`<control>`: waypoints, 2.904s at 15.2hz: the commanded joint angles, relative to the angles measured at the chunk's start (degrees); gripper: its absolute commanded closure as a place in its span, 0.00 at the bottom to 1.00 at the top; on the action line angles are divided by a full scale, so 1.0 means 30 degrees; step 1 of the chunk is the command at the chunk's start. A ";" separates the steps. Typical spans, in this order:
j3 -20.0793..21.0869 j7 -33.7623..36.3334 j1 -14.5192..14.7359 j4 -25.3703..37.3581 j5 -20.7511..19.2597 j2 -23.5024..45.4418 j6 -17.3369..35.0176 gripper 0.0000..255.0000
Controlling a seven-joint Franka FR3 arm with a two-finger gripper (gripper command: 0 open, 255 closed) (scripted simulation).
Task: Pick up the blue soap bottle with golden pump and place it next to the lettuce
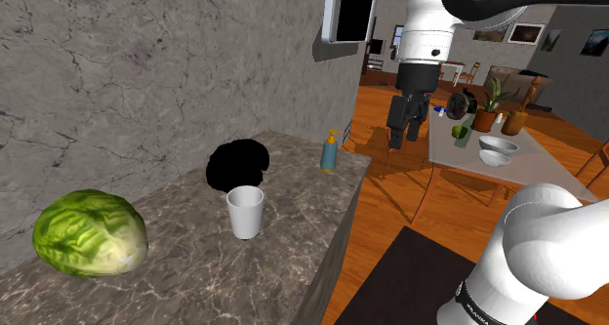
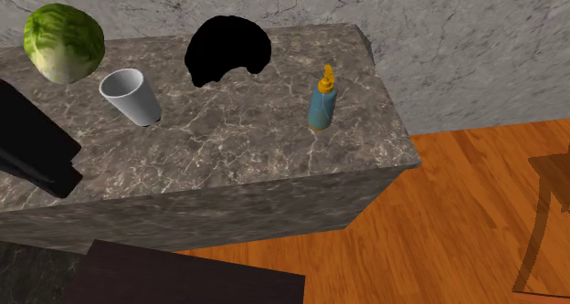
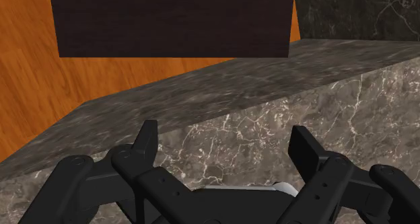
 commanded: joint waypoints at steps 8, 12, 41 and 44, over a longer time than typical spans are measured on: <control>-0.1597 -0.2014 -0.0597 0.0894 -0.1229 0.3834 0.3306 0.00; -0.2469 -0.3094 -0.0817 0.1940 -0.1599 0.6284 0.4954 0.00; -0.5273 -0.9411 -0.2899 1.4839 0.1578 2.2671 0.9379 0.00; -0.5231 -0.9469 -0.2885 1.4433 0.1662 2.2856 0.9961 0.00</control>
